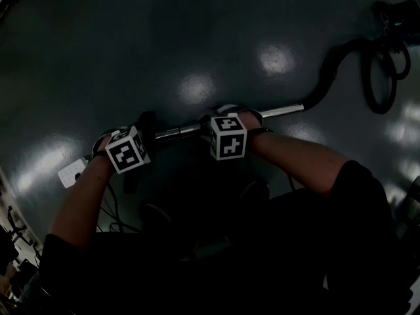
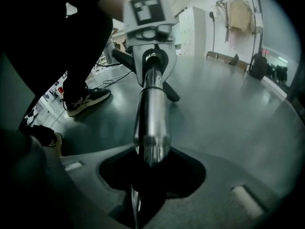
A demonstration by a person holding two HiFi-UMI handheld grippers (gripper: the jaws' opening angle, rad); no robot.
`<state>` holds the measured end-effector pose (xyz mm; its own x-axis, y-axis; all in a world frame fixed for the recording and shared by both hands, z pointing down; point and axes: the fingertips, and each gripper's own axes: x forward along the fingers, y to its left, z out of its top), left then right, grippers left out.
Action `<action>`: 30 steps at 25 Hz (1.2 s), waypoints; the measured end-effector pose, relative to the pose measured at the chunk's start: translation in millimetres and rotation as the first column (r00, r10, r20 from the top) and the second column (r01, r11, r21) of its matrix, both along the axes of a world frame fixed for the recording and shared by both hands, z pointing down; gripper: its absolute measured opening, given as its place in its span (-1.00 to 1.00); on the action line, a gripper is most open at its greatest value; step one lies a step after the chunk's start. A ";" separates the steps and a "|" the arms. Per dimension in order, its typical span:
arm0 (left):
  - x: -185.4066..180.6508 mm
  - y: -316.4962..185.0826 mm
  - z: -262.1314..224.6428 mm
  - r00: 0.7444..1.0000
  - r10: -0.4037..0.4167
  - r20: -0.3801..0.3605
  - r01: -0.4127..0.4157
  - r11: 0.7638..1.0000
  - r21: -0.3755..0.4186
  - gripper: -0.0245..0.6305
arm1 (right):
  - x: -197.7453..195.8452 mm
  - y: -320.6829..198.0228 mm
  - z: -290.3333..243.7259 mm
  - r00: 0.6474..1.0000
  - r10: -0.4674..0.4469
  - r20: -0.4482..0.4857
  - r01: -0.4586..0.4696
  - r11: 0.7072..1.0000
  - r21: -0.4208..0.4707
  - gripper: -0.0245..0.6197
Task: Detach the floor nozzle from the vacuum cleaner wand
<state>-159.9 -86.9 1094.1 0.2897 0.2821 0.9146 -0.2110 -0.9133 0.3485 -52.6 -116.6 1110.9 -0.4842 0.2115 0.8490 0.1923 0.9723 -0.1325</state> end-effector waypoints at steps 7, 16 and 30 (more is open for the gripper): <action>-1.4 -2.7 -8.3 0.998 -0.054 -0.024 0.051 0.994 -0.096 -0.54 | -3.9 -4.6 -0.6 1.000 0.006 -0.003 -0.006 1.000 0.007 -0.51; -52.9 -26.1 27.3 0.978 0.089 0.191 -0.168 0.877 0.451 -0.54 | 16.0 -15.0 21.0 0.995 0.058 -0.083 -0.057 0.998 0.007 -0.51; -89.0 10.3 93.3 0.904 0.116 0.411 -0.280 0.888 0.365 -0.40 | 29.6 -3.6 71.1 0.973 0.018 -0.232 -0.007 0.999 0.050 -0.51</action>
<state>-248.9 -76.6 1187.4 -0.1122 -0.1236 0.9860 -0.0471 -0.9905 -0.1296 -22.9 -120.1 1182.0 -0.2751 0.1624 0.9476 0.1495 0.9809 -0.1247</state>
